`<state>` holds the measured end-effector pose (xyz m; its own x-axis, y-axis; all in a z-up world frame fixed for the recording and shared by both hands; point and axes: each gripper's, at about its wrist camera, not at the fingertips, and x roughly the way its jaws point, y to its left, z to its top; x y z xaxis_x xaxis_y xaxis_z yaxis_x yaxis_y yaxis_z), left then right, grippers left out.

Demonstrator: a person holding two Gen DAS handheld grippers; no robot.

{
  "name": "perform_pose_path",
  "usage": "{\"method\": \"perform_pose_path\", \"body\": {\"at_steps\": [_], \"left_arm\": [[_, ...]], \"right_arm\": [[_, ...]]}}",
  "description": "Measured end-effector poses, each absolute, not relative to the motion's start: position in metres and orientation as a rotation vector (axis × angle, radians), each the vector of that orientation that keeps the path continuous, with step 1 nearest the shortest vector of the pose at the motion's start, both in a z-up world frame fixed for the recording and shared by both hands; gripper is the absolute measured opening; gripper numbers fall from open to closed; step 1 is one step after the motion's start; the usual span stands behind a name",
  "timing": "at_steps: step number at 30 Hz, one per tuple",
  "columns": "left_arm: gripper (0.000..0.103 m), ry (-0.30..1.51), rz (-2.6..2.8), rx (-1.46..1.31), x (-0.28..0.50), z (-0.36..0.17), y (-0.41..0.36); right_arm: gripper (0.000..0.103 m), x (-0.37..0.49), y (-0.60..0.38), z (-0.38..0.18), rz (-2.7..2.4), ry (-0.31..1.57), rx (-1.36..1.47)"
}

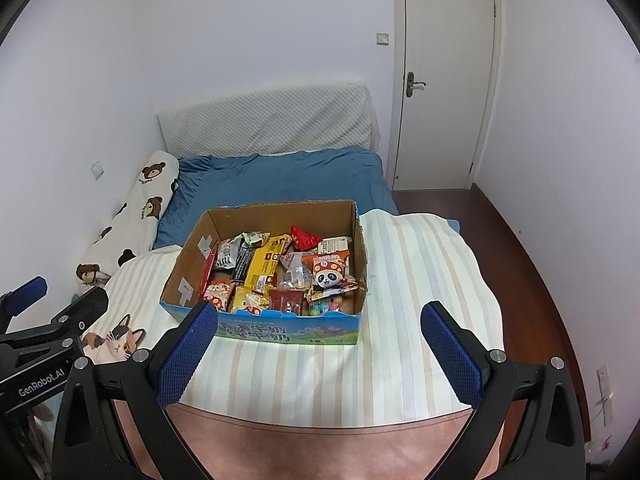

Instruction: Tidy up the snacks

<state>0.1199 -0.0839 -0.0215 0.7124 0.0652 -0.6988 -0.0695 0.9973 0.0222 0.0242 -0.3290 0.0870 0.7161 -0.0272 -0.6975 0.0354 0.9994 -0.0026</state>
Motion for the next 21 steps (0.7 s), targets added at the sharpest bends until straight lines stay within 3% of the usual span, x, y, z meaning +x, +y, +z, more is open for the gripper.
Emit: {"method": "perform_pose_path", "body": {"at_steps": [21], "left_arm": [[0.103,0.764,0.078,-0.003,0.1175,-0.0147,-0.0859]], "right_arm": [[0.103,0.0219,-0.3256,0.0921,-0.04,0.767,0.008]]}}
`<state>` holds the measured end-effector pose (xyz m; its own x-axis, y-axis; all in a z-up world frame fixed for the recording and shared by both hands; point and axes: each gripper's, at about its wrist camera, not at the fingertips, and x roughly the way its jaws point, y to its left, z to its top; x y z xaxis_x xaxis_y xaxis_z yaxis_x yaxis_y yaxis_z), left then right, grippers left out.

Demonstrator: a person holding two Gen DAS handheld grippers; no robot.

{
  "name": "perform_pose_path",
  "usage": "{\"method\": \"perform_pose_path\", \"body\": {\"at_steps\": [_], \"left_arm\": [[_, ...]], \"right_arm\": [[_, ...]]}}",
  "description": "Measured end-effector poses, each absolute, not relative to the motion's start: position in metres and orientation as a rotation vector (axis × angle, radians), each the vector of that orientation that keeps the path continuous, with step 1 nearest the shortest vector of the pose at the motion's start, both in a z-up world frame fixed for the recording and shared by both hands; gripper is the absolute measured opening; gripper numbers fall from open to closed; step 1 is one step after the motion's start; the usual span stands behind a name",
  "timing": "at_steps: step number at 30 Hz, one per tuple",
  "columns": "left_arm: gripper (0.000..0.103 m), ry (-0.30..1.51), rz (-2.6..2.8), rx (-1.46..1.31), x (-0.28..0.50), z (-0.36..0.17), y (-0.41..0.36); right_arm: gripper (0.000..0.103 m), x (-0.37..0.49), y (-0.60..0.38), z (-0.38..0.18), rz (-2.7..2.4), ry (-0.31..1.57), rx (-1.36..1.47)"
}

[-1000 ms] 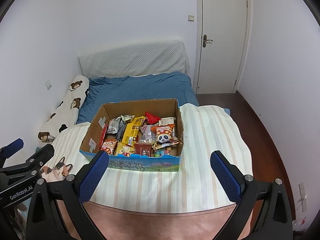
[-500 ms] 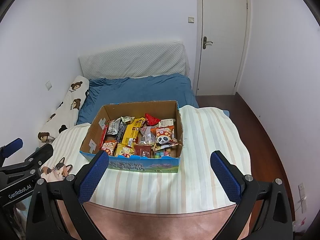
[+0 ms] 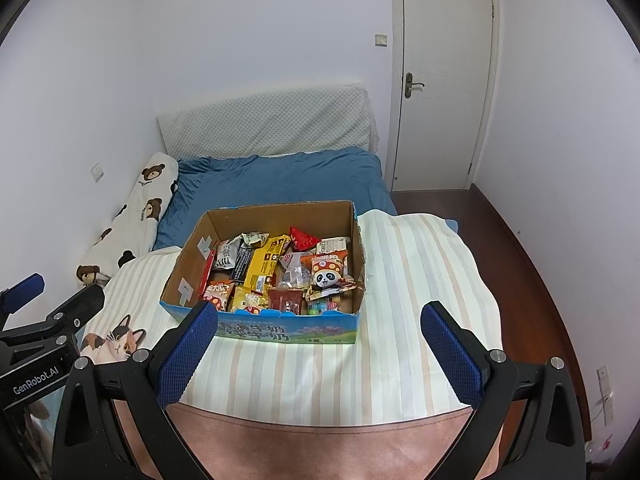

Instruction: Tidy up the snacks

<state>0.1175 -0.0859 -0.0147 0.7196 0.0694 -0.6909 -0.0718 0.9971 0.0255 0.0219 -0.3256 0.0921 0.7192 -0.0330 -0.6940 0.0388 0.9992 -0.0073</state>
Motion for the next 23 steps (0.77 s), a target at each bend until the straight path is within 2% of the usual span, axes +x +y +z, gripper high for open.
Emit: {"method": "perform_pose_path", "body": {"at_steps": [23], "left_arm": [[0.103,0.761,0.069,0.004,0.1157,-0.0154,-0.0851]], "right_arm": [[0.103,0.0155,-0.3259,0.0891,-0.049,0.772,0.025]]}}
